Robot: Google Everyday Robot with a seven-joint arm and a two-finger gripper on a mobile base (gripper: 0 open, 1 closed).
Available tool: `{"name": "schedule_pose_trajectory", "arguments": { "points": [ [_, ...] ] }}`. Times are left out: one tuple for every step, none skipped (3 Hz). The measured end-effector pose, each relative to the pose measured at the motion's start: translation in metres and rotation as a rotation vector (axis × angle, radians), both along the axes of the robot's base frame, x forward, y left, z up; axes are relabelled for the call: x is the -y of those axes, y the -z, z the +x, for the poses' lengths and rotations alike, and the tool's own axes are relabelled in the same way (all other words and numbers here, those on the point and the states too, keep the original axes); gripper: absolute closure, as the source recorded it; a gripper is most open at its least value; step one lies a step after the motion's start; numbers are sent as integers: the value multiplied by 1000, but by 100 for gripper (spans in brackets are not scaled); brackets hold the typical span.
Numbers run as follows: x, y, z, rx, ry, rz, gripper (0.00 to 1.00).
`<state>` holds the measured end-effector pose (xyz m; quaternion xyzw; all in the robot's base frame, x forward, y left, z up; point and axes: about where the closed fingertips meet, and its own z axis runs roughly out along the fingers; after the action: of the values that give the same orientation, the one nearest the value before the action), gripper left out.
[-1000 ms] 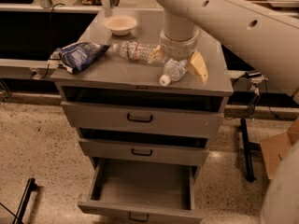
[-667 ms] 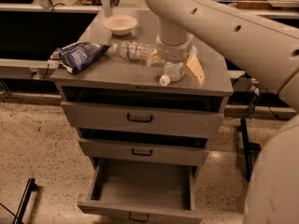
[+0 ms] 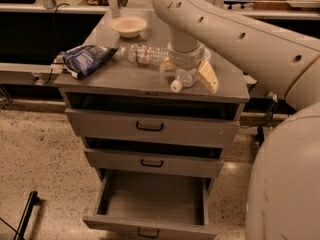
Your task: Place blue plastic bottle into bottom drawer
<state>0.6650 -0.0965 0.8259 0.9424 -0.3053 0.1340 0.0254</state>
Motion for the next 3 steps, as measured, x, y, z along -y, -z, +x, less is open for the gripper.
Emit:
{"name": "schedule_pose_trajectory", "arguments": {
  "points": [
    [0, 3, 0, -1, -11, -2, 18],
    [2, 8, -2, -18, -18, 2, 41],
    [2, 6, -4, -19, -23, 5, 66]
  ]
}}
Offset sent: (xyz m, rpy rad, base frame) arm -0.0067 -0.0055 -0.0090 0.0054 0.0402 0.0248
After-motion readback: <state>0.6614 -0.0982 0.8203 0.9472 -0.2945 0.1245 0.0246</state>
